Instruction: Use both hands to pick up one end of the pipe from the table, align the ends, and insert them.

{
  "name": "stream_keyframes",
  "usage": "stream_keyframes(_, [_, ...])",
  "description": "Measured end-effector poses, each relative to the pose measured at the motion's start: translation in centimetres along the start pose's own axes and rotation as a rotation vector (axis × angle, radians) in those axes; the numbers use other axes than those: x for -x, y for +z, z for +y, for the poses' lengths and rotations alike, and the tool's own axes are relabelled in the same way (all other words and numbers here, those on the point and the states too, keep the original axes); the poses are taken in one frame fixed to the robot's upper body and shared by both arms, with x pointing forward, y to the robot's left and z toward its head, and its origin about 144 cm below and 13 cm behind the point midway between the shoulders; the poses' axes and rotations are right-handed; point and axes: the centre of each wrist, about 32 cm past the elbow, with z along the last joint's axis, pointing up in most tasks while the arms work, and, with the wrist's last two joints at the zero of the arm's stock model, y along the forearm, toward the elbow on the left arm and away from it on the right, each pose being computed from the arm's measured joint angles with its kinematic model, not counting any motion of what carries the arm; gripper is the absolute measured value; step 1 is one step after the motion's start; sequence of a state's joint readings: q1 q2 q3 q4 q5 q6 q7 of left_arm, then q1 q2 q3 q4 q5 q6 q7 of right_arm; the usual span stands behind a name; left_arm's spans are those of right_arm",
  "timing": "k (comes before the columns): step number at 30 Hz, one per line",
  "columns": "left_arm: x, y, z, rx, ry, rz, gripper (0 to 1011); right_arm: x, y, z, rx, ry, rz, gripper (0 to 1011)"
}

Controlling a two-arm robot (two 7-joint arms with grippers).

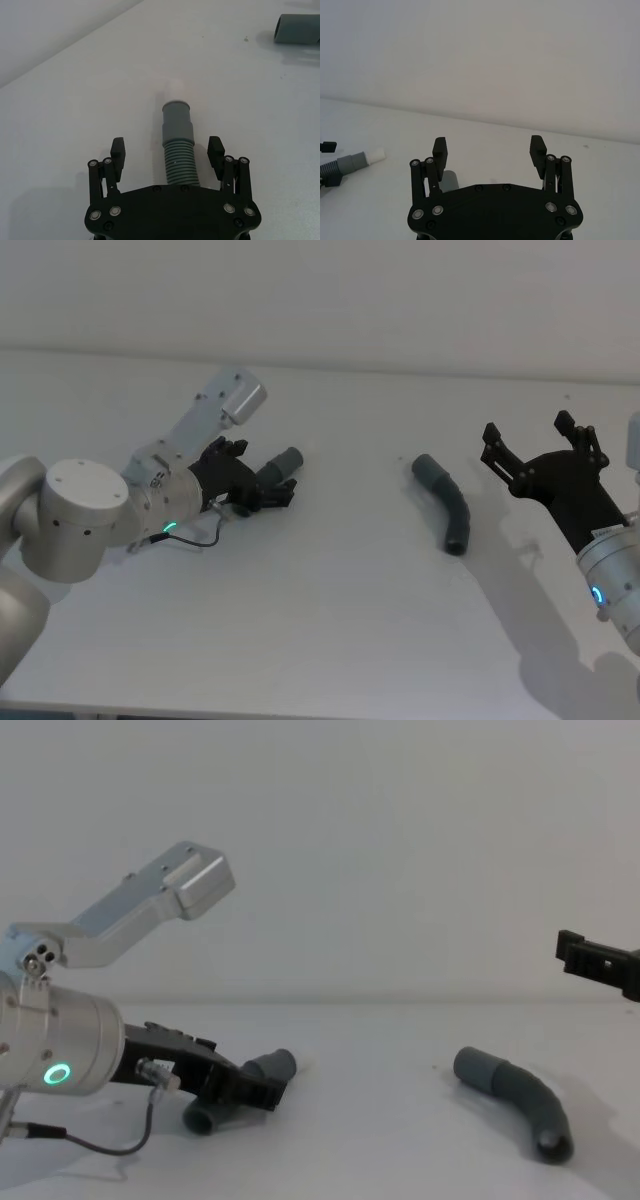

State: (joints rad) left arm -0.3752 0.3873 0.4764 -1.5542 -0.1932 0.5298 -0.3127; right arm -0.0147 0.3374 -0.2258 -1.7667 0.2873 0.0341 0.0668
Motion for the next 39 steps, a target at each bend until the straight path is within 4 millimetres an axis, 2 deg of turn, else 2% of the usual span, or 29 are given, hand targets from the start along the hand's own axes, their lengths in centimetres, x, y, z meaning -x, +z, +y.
stream_keyframes(4, [0.03,0.07,-0.01,-0.002,-0.002,0.005,974,0.0,0.0,0.0,0.0,0.0,0.0,1004])
stream_keyframes(10, [0.06,0.17,-0.01,-0.006,-0.005,0.011,835,0.0,0.0,0.0,0.0,0.0,0.0,1004])
stream_keyframes(14, [0.08,0.22,-0.01,-0.007,-0.006,0.014,694,0.0,0.0,0.0,0.0,0.0,0.0,1004])
stream_keyframes(18, [0.1,0.24,-0.02,-0.008,-0.007,0.016,614,0.0,0.0,0.0,0.0,0.0,0.0,1004])
stream_keyframes(19, [0.1,0.25,-0.02,-0.009,-0.008,0.017,536,0.0,0.0,0.0,0.0,0.0,0.0,1004])
stream_keyframes(20, [0.1,0.25,-0.02,-0.009,-0.008,0.017,536,0.0,0.0,0.0,0.0,0.0,0.0,1004])
stream_keyframes(21, [0.1,0.26,-0.02,-0.009,-0.008,0.017,477,0.0,0.0,0.0,0.0,0.0,0.0,1004])
stream_keyframes(23, [0.11,0.28,-0.02,-0.009,-0.008,0.018,440,0.0,0.0,0.0,0.0,0.0,0.0,1004])
stream_keyframes(26, [0.11,0.29,-0.01,-0.009,-0.009,0.019,330,0.0,0.0,0.0,0.0,0.0,0.0,1004])
stream_keyframes(39, [0.12,0.32,-0.02,-0.009,-0.009,0.021,308,0.0,0.0,0.0,0.0,0.0,0.0,1004])
